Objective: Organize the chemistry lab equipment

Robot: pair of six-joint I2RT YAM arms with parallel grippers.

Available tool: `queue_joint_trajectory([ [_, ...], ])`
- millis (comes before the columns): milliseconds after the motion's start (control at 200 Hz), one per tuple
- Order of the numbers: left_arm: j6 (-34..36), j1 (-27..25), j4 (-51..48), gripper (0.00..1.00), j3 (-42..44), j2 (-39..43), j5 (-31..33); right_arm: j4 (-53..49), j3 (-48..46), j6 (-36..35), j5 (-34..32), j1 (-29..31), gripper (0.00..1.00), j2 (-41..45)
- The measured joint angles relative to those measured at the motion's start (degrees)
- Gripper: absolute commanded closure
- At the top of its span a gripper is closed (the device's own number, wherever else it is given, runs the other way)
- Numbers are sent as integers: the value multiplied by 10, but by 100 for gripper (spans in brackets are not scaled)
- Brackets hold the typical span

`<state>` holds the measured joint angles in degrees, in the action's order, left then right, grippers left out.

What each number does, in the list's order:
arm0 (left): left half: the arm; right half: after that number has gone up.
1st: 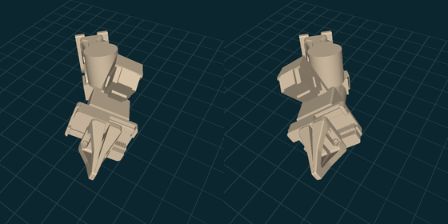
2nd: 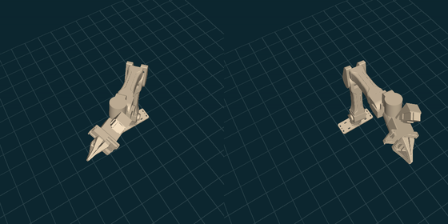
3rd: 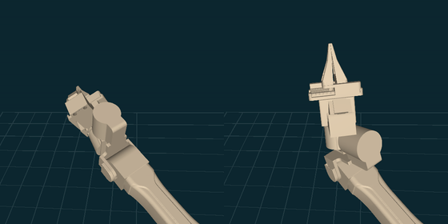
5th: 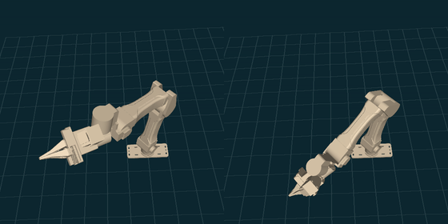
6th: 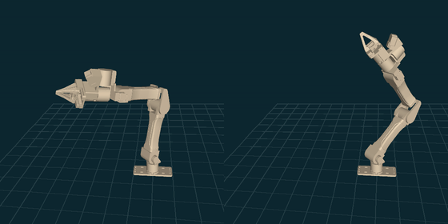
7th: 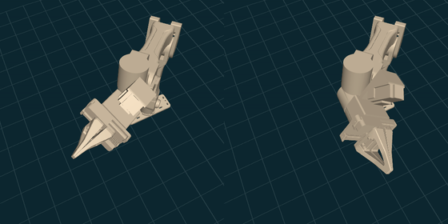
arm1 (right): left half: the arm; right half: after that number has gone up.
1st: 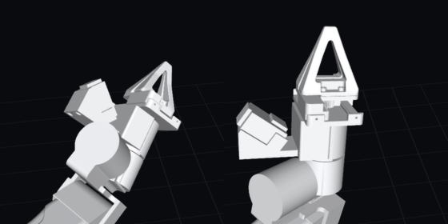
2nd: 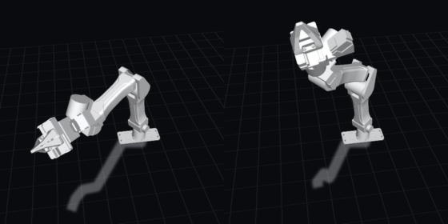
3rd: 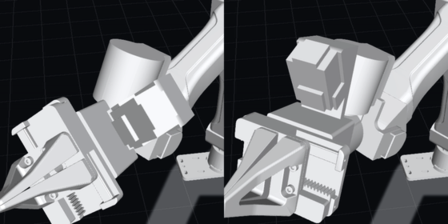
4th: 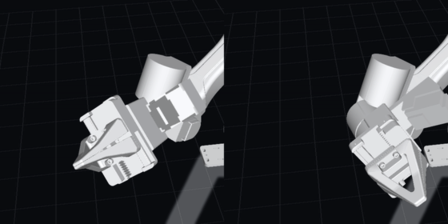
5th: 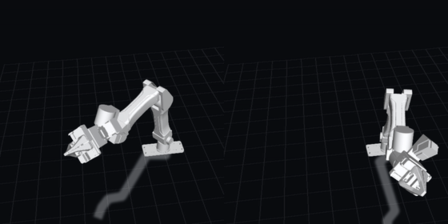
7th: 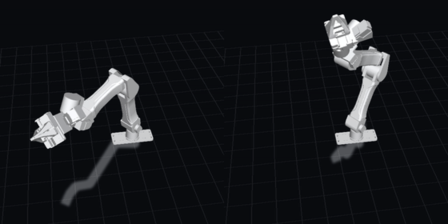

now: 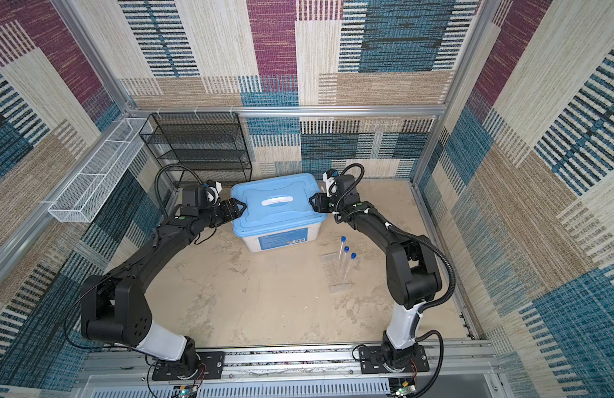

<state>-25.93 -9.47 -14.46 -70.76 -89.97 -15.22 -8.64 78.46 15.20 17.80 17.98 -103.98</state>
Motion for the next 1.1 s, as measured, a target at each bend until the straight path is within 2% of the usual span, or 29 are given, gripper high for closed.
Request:
queue_joint_trajectory([
  [110, 33, -27, -53, 31, -36, -28, 63, 2, -3, 0, -5, 0, 43, 3],
  [210, 48, -37, -69, 35, -59, -45, 94, 0, -6, 0, -11, 0, 43, 7],
  [260, 49, -38, -68, 46, -61, -49, 99, 0, -7, 0, -14, 0, 43, 8],
  [295, 49, -40, -66, 49, -61, -49, 105, -1, -7, 0, -15, 0, 43, 9],
  [351, 49, -40, -62, 47, -61, -48, 118, -2, -8, 0, -19, 0, 43, 12],
  [431, 54, -43, -59, 38, -63, -48, 123, -5, -8, 0, -20, 0, 43, 14],
  [476, 58, -44, -62, 36, -65, -49, 122, -8, -8, 0, -19, 0, 43, 17],
  [751, 64, -47, -71, 36, -75, -52, 120, -82, 19, -5, -24, 1, 37, 56],
  [1022, 66, -48, -85, 36, -82, -56, 120, -93, 40, -22, -41, -2, 32, 70],
  [1097, 66, -48, -86, 36, -82, -56, 120, -94, 35, -22, -48, -8, 27, 70],
])
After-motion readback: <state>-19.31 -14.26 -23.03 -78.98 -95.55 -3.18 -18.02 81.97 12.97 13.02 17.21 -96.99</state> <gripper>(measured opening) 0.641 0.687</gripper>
